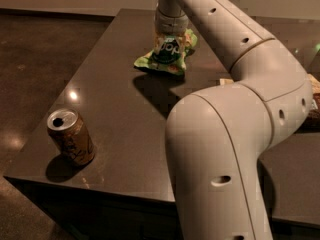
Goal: Pick green rice chip bag
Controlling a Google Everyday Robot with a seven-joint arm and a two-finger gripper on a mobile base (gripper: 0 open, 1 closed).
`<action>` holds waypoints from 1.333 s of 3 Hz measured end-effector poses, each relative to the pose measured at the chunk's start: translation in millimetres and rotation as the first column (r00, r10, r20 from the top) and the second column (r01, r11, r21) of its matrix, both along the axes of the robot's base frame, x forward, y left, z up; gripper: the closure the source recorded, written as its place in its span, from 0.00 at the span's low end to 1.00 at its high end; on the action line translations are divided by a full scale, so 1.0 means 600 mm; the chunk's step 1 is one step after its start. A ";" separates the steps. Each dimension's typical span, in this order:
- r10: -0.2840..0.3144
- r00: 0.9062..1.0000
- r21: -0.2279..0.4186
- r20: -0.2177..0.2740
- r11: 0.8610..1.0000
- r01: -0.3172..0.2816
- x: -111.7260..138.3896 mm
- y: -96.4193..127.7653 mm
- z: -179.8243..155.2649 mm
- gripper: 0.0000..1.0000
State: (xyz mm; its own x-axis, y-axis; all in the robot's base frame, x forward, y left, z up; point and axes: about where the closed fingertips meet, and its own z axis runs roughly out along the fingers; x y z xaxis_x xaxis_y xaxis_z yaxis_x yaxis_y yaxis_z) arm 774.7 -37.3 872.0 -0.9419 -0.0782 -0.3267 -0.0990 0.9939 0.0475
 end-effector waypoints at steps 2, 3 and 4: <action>0.058 0.997 0.008 0.052 0.998 -0.059 -0.019 0.033 0.053 1.00; 0.105 0.989 0.000 0.102 0.994 -0.105 -0.034 0.058 0.100 1.00; 0.126 0.983 -0.006 0.134 0.992 -0.126 -0.042 0.069 0.130 1.00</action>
Offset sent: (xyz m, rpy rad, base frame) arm -0.0281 0.0299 0.0605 0.0095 -0.0939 0.0965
